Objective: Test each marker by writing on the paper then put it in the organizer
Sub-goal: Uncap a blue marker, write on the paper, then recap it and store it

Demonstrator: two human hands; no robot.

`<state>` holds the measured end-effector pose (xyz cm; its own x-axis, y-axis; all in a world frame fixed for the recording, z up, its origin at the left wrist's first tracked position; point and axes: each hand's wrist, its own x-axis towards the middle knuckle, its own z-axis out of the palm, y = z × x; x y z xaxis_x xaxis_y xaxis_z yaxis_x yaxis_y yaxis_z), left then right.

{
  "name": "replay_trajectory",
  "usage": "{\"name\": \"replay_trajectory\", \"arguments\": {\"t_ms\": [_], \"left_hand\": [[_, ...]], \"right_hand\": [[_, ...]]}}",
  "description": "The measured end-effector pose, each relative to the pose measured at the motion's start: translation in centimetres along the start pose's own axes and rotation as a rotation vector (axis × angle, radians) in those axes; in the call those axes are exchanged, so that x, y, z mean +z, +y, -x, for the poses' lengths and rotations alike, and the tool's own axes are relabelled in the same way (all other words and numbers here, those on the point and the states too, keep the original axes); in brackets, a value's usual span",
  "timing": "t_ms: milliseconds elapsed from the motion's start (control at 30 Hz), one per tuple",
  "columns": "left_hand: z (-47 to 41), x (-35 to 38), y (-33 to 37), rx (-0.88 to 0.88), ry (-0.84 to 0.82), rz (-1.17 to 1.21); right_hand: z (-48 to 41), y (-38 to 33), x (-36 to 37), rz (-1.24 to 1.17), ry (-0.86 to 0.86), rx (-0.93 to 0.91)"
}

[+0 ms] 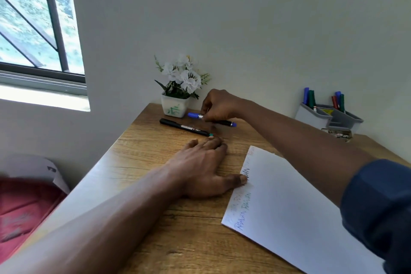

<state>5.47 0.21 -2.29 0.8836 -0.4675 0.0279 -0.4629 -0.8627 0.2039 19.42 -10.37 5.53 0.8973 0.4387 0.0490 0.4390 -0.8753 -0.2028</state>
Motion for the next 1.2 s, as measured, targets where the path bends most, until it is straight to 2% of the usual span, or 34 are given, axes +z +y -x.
{"name": "replay_trajectory", "arguments": {"t_ms": [167, 333, 467, 600, 733, 933, 1200], "left_hand": [[0.2, -0.4, 0.1, 0.005, 0.032, 0.058], [1.0, -0.8, 0.3, 0.021, 0.264, 0.189], [1.7, -1.3, 1.1, 0.182, 0.512, 0.200], [2.4, -1.2, 2.3, 0.352, 0.636, 0.219], [2.7, -1.1, 2.5, 0.333, 0.616, 0.390], [2.4, -0.9, 2.2, 0.297, 0.443, 0.844], [2.0, -0.6, 1.8, 0.320, 0.378, 0.885]], "right_hand": [[5.3, 2.5, -2.8, 0.135, 0.140, -0.055], [14.1, 5.8, -2.6, 0.072, 0.172, -0.088], [19.3, 6.1, -1.1, 0.010, 0.252, -0.177], [21.5, 5.3, 1.0, -0.016, 0.316, -0.288], [22.2, 5.1, 2.4, -0.024, 0.368, -0.343], [22.1, 4.7, 3.0, 0.316, 0.542, -0.392], [22.2, 4.0, 3.4, 0.354, 0.564, -0.367]]}}
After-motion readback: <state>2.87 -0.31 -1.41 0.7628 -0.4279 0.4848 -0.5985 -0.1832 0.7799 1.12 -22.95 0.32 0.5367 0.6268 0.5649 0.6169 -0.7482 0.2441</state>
